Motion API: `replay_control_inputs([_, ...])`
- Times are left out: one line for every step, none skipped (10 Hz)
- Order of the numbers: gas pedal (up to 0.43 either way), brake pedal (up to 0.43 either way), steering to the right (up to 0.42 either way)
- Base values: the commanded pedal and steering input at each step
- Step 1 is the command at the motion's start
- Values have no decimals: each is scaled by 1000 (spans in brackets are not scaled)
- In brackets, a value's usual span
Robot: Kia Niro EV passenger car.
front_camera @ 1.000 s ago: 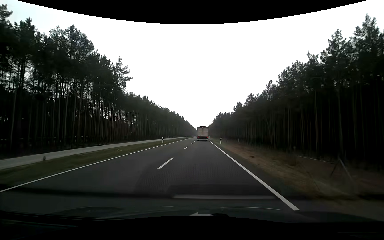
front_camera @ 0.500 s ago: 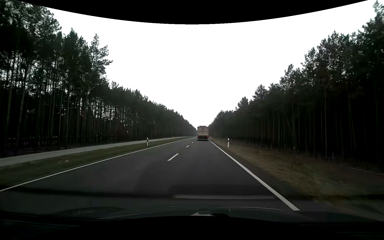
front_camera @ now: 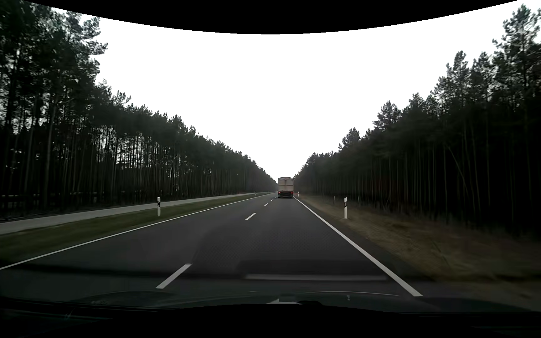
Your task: Follow the waypoints while adhering to traffic rules and regulations
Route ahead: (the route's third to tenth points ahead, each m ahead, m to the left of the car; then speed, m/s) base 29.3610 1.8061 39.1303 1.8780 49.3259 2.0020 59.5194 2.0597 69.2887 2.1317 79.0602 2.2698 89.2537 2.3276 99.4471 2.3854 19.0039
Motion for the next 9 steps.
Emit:
replay_control_inputs([169, 0, 3])
replay_control_inputs([169, 0, 3])
replay_control_inputs([169, 0, 3])
replay_control_inputs([169, 0, 3])
replay_control_inputs([169, 0, 3])
replay_control_inputs([169, 0, 3])
replay_control_inputs([169, 0, 3])
replay_control_inputs([169, 0, 3])
replay_control_inputs([169, 0, 3])
